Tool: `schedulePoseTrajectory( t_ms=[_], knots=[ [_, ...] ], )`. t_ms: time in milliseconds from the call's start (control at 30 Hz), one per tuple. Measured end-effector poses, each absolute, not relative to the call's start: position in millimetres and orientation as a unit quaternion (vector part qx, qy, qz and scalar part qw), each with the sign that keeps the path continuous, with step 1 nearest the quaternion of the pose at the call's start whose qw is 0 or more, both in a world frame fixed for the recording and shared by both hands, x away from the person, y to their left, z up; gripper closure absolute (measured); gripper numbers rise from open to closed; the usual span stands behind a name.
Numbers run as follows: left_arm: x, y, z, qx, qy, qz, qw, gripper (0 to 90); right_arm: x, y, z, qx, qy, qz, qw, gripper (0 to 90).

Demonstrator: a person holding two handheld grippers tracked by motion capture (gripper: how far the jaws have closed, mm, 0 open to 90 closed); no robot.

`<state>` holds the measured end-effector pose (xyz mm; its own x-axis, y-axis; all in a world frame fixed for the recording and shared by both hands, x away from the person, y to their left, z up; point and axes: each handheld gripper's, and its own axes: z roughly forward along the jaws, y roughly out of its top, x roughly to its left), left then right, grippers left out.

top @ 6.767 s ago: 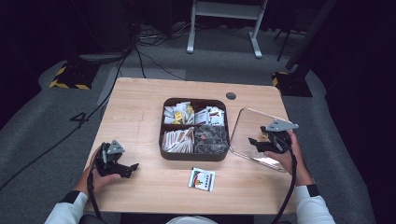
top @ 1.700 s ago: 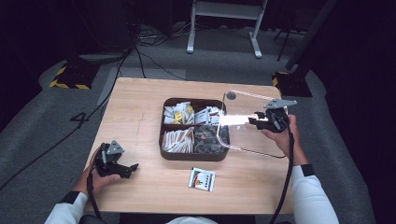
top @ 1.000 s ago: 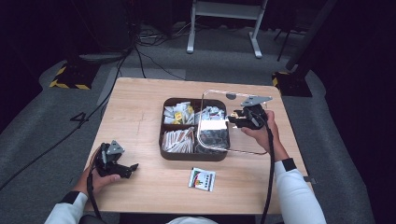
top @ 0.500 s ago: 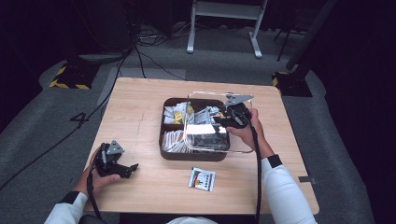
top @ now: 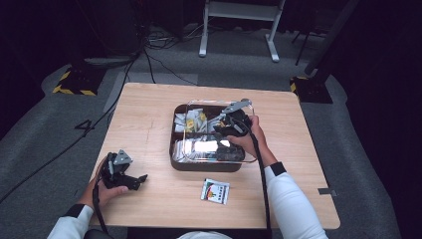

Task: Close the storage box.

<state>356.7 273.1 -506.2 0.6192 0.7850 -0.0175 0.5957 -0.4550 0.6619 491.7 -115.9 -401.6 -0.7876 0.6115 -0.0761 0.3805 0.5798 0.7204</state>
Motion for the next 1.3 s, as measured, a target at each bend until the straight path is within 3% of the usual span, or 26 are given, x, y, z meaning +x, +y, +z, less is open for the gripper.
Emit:
schedulePoseTrajectory(
  t_ms=[767,1300],
  knots=[
    [356.6,273.1,-506.2,0.84,0.411,0.147,0.322,0.5,501.5,-76.8,-425.7,0.288,0.879,0.352,0.146,59.4],
    [356.6,273.1,-506.2,0.84,0.411,0.147,0.322,0.5,506.2,-75.6,-432.2,0.289,0.881,0.348,0.137,59.3]
  ],
)
